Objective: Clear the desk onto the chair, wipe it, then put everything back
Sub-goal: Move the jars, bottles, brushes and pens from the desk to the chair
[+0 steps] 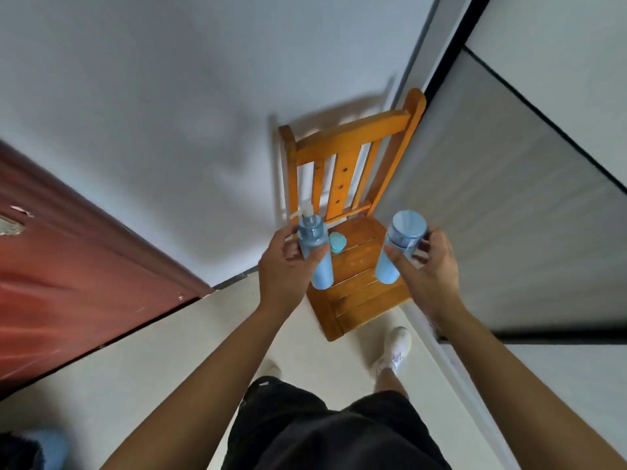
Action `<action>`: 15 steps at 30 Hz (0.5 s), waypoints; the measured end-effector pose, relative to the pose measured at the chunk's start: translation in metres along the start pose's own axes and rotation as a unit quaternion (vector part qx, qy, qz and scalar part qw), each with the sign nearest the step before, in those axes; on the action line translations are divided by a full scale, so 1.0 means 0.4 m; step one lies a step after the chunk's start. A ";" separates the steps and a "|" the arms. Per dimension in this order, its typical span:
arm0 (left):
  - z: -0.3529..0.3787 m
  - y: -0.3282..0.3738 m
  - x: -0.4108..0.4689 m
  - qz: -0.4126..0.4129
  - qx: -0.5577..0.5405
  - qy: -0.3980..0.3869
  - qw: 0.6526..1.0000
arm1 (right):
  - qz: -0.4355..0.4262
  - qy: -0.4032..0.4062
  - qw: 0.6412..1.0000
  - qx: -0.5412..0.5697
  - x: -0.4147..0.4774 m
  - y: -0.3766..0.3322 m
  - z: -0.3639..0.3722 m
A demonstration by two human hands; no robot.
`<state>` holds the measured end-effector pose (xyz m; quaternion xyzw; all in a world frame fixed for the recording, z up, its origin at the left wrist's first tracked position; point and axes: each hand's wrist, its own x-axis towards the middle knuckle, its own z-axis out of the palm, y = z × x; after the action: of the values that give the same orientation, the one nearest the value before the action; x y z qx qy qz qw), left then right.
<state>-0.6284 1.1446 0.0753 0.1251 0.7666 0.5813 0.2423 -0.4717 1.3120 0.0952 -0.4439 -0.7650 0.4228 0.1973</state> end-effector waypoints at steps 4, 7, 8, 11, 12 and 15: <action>0.122 -0.042 0.066 -0.042 0.021 0.043 0.998 | 0.001 -0.062 0.998 0.012 0.151 0.103 0.006; 0.214 -0.079 0.105 -0.073 0.033 0.109 0.991 | 0.007 -0.129 0.991 0.020 0.277 0.180 0.021; 0.245 -0.093 0.120 -0.083 0.038 0.130 0.987 | 0.010 -0.150 0.988 0.018 0.318 0.206 0.028; 0.341 -0.147 0.172 -0.117 0.038 0.178 0.976 | 0.002 -0.204 0.979 -0.003 0.432 0.298 0.059; 0.373 -0.174 0.190 -0.127 0.035 0.191 0.973 | -0.005 -0.221 0.975 -0.010 0.467 0.328 0.075; 0.460 -0.270 0.246 -0.153 0.020 0.218 0.964 | -0.022 -0.253 0.967 -0.028 0.552 0.420 0.134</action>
<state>-0.6072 1.3125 -0.0880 -0.1186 0.8221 0.5353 0.1531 -0.5384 1.5151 -0.0893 -0.3111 -0.8111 0.4953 -0.0061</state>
